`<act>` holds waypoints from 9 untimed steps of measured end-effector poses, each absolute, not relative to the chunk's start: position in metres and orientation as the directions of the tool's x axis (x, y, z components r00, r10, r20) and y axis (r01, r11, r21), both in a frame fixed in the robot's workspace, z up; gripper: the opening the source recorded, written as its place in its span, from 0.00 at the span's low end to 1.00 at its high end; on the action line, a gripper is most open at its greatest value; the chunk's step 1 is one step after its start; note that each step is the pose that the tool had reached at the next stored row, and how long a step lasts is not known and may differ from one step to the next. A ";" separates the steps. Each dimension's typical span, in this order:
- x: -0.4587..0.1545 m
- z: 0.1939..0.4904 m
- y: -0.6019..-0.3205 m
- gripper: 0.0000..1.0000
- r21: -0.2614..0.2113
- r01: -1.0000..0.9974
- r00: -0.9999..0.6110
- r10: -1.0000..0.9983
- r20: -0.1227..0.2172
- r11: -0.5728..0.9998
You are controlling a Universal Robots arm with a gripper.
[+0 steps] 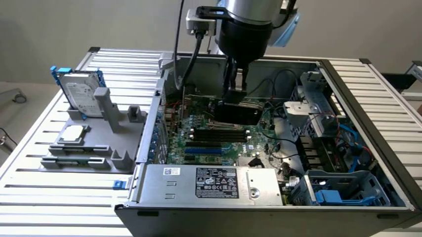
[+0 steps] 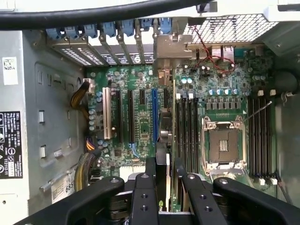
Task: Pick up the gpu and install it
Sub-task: 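Insert the gpu into the slot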
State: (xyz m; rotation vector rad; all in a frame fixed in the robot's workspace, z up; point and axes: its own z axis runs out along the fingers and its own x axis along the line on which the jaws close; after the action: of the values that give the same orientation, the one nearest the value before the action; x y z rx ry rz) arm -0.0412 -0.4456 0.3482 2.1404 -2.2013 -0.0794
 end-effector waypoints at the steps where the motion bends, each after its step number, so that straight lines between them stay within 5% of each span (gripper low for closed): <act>1: -0.043 0.346 -0.446 0.26 0.086 -0.996 -0.021 -1.000 0.014 0.023; 9: -0.057 0.335 -0.446 0.26 0.086 -0.996 0.002 -1.000 0.015 -0.001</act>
State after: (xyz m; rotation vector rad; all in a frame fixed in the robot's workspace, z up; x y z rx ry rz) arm -0.0575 -0.4459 0.3351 2.1720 -2.1689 -0.0774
